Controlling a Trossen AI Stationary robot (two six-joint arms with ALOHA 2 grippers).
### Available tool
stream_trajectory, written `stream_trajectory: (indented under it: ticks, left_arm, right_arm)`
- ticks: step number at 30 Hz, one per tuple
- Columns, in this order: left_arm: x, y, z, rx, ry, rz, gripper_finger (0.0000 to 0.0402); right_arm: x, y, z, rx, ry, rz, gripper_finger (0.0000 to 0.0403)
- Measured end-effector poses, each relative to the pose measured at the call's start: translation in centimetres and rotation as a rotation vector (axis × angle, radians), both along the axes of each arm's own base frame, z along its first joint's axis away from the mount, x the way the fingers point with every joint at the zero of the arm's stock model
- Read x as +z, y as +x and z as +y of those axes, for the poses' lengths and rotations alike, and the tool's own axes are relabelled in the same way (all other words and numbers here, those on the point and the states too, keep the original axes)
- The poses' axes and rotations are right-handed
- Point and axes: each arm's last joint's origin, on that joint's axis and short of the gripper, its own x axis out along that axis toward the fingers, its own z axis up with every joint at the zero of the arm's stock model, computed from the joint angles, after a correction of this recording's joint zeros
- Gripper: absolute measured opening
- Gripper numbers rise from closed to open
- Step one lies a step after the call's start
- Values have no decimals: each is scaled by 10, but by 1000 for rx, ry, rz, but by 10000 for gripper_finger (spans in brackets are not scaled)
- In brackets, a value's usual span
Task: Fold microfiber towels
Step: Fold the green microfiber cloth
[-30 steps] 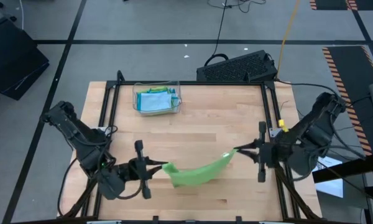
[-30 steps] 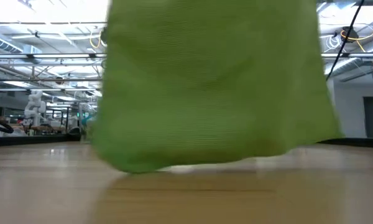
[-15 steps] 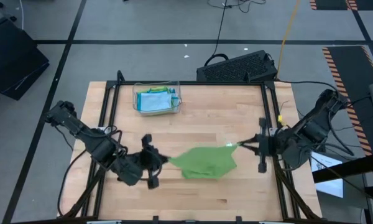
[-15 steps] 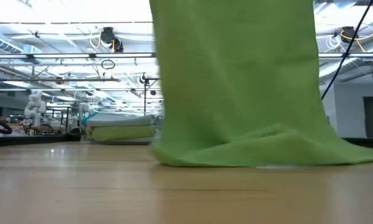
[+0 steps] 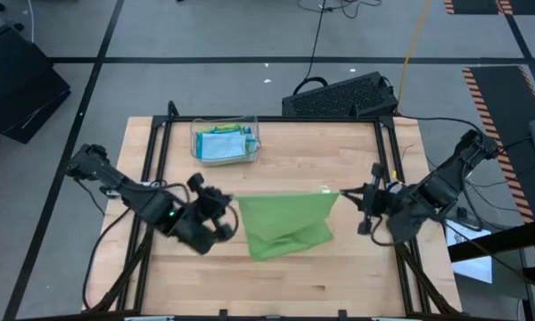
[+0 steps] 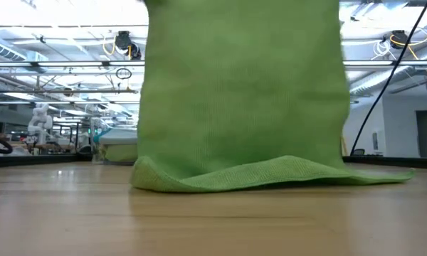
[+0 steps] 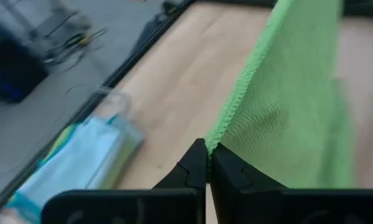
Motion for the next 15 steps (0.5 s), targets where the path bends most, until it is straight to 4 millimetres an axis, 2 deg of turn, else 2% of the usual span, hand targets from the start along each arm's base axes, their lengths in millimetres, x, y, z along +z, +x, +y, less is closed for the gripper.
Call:
stream_trajectory:
  ticks: [7,10,15]
  left_arm:
    - [-36,12,38,131,-12,91,13]
    - [-42,18,41,116,-41,72,15]
    - [-38,25,35,41,-34,27,5]
  right_arm:
    - [-38,10,-24,-106,-189,77,4]
    - [-51,17,-35,-149,-242,67,4]
    - [-60,31,-52,-194,-256,-15,4]
